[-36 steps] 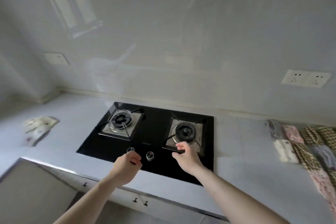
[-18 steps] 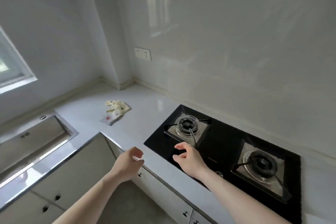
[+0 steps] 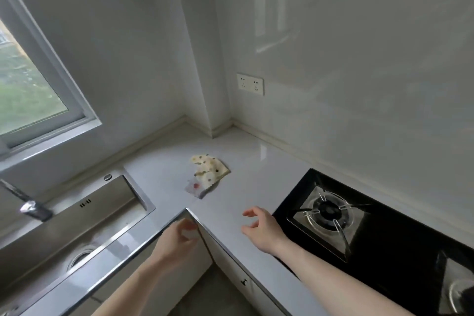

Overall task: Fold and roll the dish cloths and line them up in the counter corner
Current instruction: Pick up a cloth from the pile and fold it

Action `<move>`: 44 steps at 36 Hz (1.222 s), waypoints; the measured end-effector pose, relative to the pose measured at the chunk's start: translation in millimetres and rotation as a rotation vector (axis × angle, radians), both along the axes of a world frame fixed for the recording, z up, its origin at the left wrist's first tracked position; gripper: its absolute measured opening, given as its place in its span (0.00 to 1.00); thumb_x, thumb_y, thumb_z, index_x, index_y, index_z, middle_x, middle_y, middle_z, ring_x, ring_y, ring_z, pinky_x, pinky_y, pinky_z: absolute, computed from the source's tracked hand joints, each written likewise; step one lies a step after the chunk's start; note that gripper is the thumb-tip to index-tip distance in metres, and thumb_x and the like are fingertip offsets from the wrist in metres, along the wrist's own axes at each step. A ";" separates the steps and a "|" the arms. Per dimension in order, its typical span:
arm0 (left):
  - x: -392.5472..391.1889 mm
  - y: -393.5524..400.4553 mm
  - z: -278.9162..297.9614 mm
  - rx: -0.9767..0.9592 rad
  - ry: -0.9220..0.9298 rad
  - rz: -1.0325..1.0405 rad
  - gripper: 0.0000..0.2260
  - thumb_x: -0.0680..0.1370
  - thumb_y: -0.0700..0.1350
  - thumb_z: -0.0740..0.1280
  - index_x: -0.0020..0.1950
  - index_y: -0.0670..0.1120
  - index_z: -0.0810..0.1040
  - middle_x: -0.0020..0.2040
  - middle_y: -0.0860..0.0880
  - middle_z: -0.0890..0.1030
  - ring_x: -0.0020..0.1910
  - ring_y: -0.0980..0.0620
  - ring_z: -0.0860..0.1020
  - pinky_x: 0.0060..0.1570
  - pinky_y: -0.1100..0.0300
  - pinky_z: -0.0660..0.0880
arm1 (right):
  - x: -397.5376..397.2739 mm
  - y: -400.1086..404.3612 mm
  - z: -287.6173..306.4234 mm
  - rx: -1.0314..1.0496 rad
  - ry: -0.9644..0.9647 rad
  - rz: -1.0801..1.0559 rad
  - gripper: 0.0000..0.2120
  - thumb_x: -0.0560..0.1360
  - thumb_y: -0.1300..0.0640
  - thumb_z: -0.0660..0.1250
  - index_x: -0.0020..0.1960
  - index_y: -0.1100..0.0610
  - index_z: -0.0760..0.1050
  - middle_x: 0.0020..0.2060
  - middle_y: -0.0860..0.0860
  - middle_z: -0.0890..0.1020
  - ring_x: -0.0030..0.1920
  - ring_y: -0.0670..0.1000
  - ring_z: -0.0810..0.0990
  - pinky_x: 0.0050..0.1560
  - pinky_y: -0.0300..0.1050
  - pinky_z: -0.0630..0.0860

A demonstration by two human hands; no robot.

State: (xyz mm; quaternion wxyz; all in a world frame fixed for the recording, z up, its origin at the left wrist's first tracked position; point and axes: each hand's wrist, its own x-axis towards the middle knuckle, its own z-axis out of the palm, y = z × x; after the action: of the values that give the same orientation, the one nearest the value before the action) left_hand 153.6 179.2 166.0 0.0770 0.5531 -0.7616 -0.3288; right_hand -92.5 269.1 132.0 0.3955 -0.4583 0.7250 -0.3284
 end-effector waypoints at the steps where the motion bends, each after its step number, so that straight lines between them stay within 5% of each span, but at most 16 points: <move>1: 1.2 -11.4 -0.6 0.000 -0.006 -0.011 0.13 0.76 0.41 0.70 0.49 0.60 0.74 0.55 0.55 0.79 0.49 0.53 0.81 0.48 0.59 0.77 | 2.3 -9.4 -0.3 0.000 0.007 0.004 0.14 0.77 0.51 0.68 0.62 0.46 0.72 0.60 0.44 0.73 0.51 0.43 0.76 0.47 0.35 0.72; 7: 0.2 -90.4 -15.6 -0.008 -0.029 -0.055 0.11 0.76 0.42 0.70 0.58 0.50 0.80 0.59 0.50 0.77 0.50 0.53 0.82 0.42 0.60 0.77 | 15.3 -51.1 -3.9 0.024 0.039 -0.026 0.14 0.78 0.51 0.66 0.63 0.46 0.71 0.61 0.43 0.72 0.53 0.42 0.74 0.49 0.35 0.70; 11: -5.6 -146.6 -31.1 0.031 -0.052 -0.136 0.12 0.77 0.44 0.69 0.60 0.52 0.78 0.62 0.52 0.74 0.51 0.54 0.81 0.39 0.60 0.77 | 23.7 -73.6 -9.9 0.041 0.041 -0.099 0.14 0.78 0.51 0.65 0.63 0.45 0.70 0.61 0.41 0.71 0.56 0.42 0.73 0.52 0.37 0.71; 15: -9.1 -206.9 -47.2 0.056 -0.115 -0.272 0.16 0.76 0.44 0.70 0.63 0.51 0.77 0.67 0.49 0.72 0.51 0.50 0.82 0.54 0.58 0.75 | 36.3 -96.0 -22.3 0.068 0.060 -0.225 0.13 0.78 0.51 0.65 0.62 0.44 0.71 0.62 0.40 0.71 0.57 0.43 0.73 0.47 0.35 0.72; 20: -13.3 -267.7 -69.0 0.084 -0.148 -0.426 0.18 0.77 0.45 0.70 0.67 0.47 0.75 0.68 0.46 0.70 0.56 0.46 0.78 0.60 0.60 0.72 | 57.4 -125.5 -36.3 0.112 0.104 -0.345 0.12 0.79 0.52 0.65 0.61 0.43 0.70 0.62 0.40 0.72 0.59 0.44 0.74 0.38 0.30 0.72; 30: -25.7 -333.6 -113.0 -0.053 -0.199 -0.528 0.14 0.78 0.46 0.64 0.63 0.53 0.78 0.75 0.50 0.64 0.71 0.46 0.66 0.69 0.57 0.67 | 64.0 -180.9 -54.7 0.095 0.168 -0.451 0.12 0.79 0.53 0.67 0.61 0.42 0.72 0.60 0.36 0.73 0.57 0.39 0.74 0.45 0.30 0.70; 38: -55.2 -373.7 -165.2 -0.111 -0.144 -0.482 0.22 0.75 0.53 0.67 0.70 0.57 0.74 0.80 0.50 0.57 0.75 0.43 0.62 0.72 0.52 0.66 | 42.6 -229.3 -105.3 0.055 0.262 -0.396 0.13 0.78 0.52 0.66 0.60 0.41 0.71 0.60 0.36 0.72 0.56 0.38 0.74 0.52 0.31 0.71; 44: -52.1 -389.8 -238.9 -0.266 0.040 -0.463 0.30 0.75 0.60 0.54 0.76 0.56 0.69 0.78 0.54 0.66 0.75 0.47 0.66 0.73 0.56 0.62 | 23.4 -253.1 -176.4 -0.005 0.458 -0.317 0.16 0.77 0.49 0.66 0.64 0.43 0.72 0.62 0.39 0.73 0.64 0.43 0.73 0.64 0.39 0.67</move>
State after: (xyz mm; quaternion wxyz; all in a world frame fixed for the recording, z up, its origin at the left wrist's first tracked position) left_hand 101.4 -210.6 -72.8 0.0867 0.3424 -0.9028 -0.2454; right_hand -69.1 16.0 -44.3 0.1640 -0.4024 0.8574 -0.2757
